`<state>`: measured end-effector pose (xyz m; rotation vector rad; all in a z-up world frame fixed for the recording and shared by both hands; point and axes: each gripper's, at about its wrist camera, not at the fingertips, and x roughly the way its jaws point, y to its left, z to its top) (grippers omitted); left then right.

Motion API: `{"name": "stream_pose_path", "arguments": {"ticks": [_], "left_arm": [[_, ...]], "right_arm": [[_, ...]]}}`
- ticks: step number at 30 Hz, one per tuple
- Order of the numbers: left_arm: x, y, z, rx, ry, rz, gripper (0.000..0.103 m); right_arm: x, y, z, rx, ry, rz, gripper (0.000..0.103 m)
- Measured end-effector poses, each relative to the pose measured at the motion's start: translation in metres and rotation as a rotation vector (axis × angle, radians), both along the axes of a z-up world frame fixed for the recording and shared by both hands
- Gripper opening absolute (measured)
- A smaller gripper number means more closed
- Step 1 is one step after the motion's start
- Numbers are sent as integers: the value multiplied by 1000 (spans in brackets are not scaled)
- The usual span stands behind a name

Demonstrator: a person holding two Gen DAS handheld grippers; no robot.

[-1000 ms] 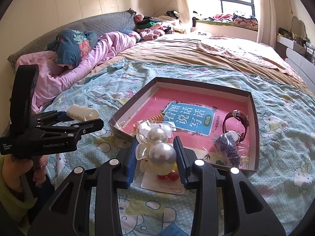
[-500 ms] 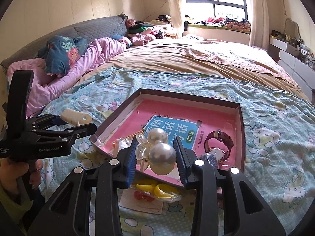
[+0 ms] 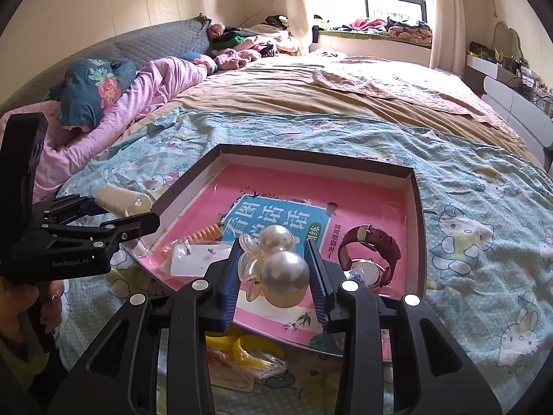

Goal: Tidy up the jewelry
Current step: 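Carry the claw clip and pearl earrings over the tray with both tools, then open both tools to drop the clip and pearls into the tray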

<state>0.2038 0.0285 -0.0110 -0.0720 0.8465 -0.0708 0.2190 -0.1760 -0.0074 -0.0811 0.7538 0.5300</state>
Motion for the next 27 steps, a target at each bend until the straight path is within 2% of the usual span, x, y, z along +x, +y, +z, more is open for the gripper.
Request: {"name": "stream_pose_path", "arguments": {"ticks": [21,27], "left_arm": [[15,4,-26,-10,55,1,67],[15,4,-26,-15,52,-2,71]], "right_arm": [[16,17,-28,-47,64,40,34],[17,21,-32,-54,73,47,34]]}}
